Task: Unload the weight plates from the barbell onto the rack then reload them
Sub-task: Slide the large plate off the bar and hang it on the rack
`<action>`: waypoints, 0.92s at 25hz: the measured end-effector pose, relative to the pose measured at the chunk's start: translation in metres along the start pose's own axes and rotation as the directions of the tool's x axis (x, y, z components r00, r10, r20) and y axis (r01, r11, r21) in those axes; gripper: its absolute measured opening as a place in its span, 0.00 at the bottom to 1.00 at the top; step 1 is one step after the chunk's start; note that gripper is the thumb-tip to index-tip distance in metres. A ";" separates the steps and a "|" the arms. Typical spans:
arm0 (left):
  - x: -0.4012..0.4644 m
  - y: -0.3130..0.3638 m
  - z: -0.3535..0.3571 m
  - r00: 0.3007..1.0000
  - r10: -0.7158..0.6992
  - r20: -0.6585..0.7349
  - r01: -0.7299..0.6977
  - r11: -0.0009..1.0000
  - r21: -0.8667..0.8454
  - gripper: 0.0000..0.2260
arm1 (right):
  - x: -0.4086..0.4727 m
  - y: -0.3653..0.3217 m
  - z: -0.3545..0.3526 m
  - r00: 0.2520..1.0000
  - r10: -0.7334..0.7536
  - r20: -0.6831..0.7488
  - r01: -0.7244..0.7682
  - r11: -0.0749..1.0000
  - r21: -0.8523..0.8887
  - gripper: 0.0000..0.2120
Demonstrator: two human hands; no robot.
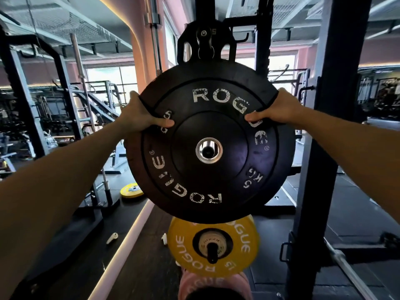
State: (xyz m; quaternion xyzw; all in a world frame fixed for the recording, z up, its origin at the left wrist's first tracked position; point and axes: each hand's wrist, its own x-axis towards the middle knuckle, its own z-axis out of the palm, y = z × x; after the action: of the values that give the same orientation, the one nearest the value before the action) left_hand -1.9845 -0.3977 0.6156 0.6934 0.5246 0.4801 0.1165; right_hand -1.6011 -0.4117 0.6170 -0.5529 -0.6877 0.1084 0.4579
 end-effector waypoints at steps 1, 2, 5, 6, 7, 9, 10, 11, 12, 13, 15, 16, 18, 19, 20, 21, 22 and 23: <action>0.009 -0.008 0.005 1.000 -0.001 0.000 0.001 1.000 0.004 0.57 | 0.007 0.004 0.005 1.000 -0.001 0.005 0.001 1.000 -0.005 0.40; 0.016 -0.015 0.010 1.000 -0.003 -0.002 0.003 1.000 0.006 0.56 | 0.014 0.009 0.010 1.000 0.000 0.004 0.000 1.000 -0.012 0.38; 0.040 -0.039 0.030 1.000 -0.007 0.000 0.007 1.000 -0.030 0.52 | 0.033 0.022 0.025 1.000 0.006 -0.009 -0.006 0.999 -0.044 0.37; 0.048 -0.047 0.038 1.000 -0.011 0.001 0.011 0.999 -0.043 0.52 | 0.040 0.026 0.030 1.000 0.001 -0.005 -0.001 0.999 -0.054 0.38; 0.055 -0.055 0.045 1.000 -0.015 0.002 0.015 0.999 -0.051 0.52 | 0.045 0.032 0.035 1.000 0.001 -0.007 -0.002 0.998 -0.066 0.40; 0.067 -0.071 0.061 1.000 -0.026 -0.004 0.026 0.999 -0.044 0.52 | 0.057 0.047 0.048 1.000 0.024 -0.010 -0.024 0.998 -0.060 0.45; 0.072 -0.081 0.069 1.000 -0.029 -0.010 0.029 0.999 -0.035 0.52 | 0.064 0.056 0.057 0.999 0.037 -0.014 -0.037 0.998 -0.047 0.46; 0.080 -0.090 0.077 0.999 -0.028 -0.020 0.028 0.999 -0.029 0.51 | 0.072 0.065 0.065 0.998 0.051 -0.029 -0.052 0.998 -0.044 0.46; 0.089 -0.098 0.084 0.999 -0.024 -0.032 0.023 0.999 -0.033 0.50 | 0.081 0.072 0.073 0.997 0.064 -0.050 -0.067 0.997 -0.048 0.47; 0.099 -0.105 0.092 0.999 -0.015 -0.045 0.013 0.999 -0.042 0.49 | 0.092 0.078 0.078 0.994 0.077 -0.071 -0.081 0.996 -0.049 0.47; 0.120 -0.117 0.104 0.997 0.009 -0.071 -0.012 0.999 -0.052 0.47 | 0.114 0.090 0.088 0.991 0.090 -0.099 -0.095 0.995 -0.040 0.47; 0.129 -0.121 0.109 0.997 0.010 -0.070 -0.014 0.998 -0.053 0.47 | 0.123 0.095 0.091 0.989 0.097 -0.107 -0.101 0.994 -0.036 0.47; 0.152 -0.131 0.121 0.998 0.008 -0.069 -0.011 0.999 -0.052 0.49 | 0.146 0.106 0.097 0.988 0.104 -0.112 -0.108 0.993 -0.037 0.46; 0.162 -0.137 0.127 0.998 0.014 -0.068 -0.017 0.999 -0.045 0.50 | 0.156 0.112 0.101 0.989 0.101 -0.112 -0.106 0.993 -0.043 0.46; 0.172 -0.142 0.132 0.998 0.020 -0.067 -0.022 0.999 -0.037 0.51 | 0.165 0.119 0.106 0.989 0.095 -0.117 -0.101 0.994 -0.046 0.46; 0.181 -0.146 0.137 0.997 0.025 -0.072 -0.027 0.999 -0.034 0.52 | 0.173 0.124 0.110 0.987 0.097 -0.130 -0.103 0.994 -0.039 0.46; 0.191 -0.150 0.142 0.996 0.032 -0.083 -0.035 0.999 -0.032 0.53 | 0.181 0.130 0.114 0.983 0.106 -0.151 -0.111 0.994 -0.023 0.47; 0.200 -0.153 0.147 0.995 0.043 -0.095 -0.046 0.998 -0.030 0.53 | 0.189 0.136 0.118 0.977 0.120 -0.178 -0.123 0.992 -0.007 0.46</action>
State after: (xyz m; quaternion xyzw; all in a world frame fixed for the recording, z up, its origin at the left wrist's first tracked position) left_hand -1.9650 -0.1153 0.5476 0.6793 0.5062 0.5233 0.0920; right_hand -1.5940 -0.1577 0.5585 -0.6054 -0.6100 0.0805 0.5049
